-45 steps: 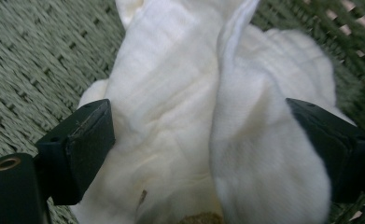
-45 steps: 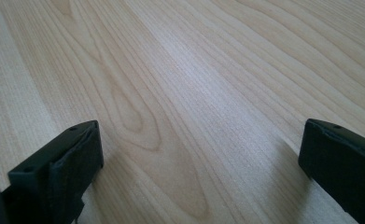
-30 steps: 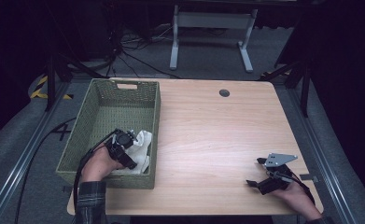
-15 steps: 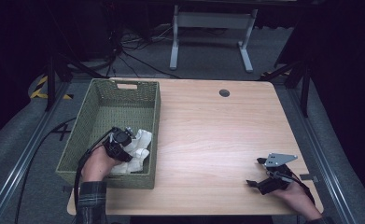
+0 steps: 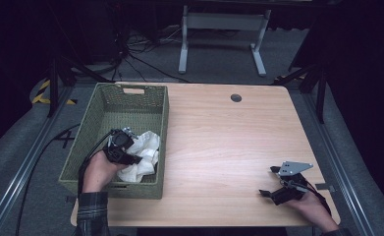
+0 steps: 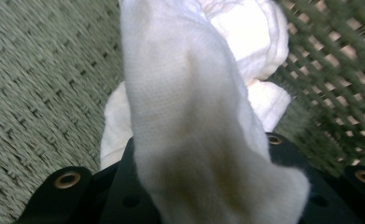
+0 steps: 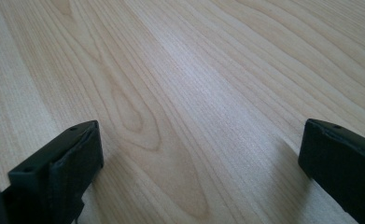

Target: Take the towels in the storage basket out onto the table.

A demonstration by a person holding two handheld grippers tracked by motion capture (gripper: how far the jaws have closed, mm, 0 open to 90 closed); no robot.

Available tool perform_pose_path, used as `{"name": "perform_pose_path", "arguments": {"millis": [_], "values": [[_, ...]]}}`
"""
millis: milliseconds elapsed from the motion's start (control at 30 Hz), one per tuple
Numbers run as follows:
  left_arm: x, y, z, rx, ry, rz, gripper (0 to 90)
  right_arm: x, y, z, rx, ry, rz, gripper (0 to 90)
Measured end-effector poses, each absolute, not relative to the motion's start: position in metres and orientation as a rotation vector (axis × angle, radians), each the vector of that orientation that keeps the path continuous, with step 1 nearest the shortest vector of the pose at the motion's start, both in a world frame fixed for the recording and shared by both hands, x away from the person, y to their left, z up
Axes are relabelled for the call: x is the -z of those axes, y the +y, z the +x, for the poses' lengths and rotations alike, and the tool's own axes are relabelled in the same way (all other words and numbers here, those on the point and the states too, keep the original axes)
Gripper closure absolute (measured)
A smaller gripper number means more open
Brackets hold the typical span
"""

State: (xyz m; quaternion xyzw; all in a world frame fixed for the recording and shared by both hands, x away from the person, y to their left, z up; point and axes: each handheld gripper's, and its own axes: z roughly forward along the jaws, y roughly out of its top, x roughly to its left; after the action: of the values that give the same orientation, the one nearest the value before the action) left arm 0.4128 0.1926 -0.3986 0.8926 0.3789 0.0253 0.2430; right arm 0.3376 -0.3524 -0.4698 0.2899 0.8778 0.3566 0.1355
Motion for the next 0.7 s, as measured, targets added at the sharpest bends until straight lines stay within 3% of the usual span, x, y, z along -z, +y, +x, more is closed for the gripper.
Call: {"name": "perform_pose_path", "arguments": {"millis": [700], "values": [[0.358,0.214,0.402,-0.125,0.98,2.267,73.7,0.47,-0.352,0.338,-1.033,2.542,0.84,0.1]]}}
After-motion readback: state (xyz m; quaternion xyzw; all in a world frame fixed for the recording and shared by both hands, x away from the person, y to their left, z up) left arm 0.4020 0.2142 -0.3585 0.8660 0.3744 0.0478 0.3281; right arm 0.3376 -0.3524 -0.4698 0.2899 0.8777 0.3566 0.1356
